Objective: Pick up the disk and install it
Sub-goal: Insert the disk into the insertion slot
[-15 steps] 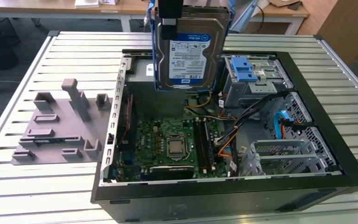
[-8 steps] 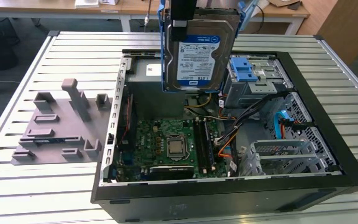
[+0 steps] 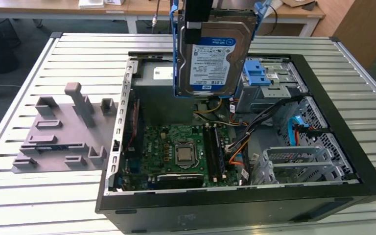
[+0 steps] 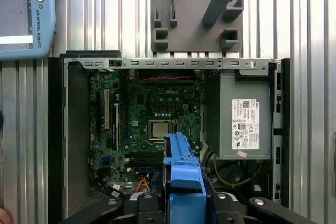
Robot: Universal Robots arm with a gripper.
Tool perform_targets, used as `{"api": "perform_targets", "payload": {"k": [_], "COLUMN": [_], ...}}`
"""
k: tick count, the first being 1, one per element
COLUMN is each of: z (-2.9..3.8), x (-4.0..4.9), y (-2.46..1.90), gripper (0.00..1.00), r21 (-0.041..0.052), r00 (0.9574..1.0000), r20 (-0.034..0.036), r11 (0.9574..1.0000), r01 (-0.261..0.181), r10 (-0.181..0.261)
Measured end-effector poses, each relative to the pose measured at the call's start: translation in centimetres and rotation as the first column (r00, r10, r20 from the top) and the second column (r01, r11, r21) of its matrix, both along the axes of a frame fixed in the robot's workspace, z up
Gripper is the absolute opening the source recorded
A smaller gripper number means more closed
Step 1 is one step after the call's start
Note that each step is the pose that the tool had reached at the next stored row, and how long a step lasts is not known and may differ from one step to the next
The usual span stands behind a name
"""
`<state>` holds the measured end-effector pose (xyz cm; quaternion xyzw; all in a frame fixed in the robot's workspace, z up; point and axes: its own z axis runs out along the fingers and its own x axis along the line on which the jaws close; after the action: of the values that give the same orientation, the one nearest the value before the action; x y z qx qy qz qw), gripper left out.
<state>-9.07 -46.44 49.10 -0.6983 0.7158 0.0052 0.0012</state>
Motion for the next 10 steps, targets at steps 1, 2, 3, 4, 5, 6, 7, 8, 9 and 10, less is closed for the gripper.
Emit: {"api": "perform_targets", "payload": {"k": [1, 2, 3, 4, 5, 6, 7, 8, 9, 10], "z": [0.0, 0.0, 0.0, 0.0, 0.0, 0.0, 0.0, 0.0, 0.0, 0.0], "x": [0.0, 0.01, 0.01, 0.01, 0.02, 0.02, 0.02, 0.03, 0.03, 0.03], "y": [0.0, 0.0, 0.0, 0.0, 0.0, 0.0, 0.0, 0.0, 0.0, -0.04], "gripper": [0.36, 0.36, 0.36, 0.36, 0.36, 0.36, 0.36, 0.36, 0.36, 0.36], "r21": [0.0, 0.0, 0.0, 0.0001, 0.0, 0.0, 0.0, 0.0, 0.0, 0.0001], "r00": [1.0, 1.0, 1.0, 1.0, 1.0, 1.0, 1.0, 1.0, 1.0, 1.0], "r20": [-0.0001, 0.0, 0.0, 0.0, 0.0, 0.0, 0.0, 0.0, 0.0, 0.0], "r11": [1.0, 1.0, 1.0, 1.0, 1.0, 1.0, 1.0, 1.0, 1.0, 1.0], "r01": [0.0, 0.0, 0.0, 0.0, 0.0, 0.0, 0.0, 0.0, 0.0, 0.0], "r10": [0.0, 0.0, 0.0, 0.0, 0.0, 0.0, 0.0, 0.0, 0.0, 0.0]}}
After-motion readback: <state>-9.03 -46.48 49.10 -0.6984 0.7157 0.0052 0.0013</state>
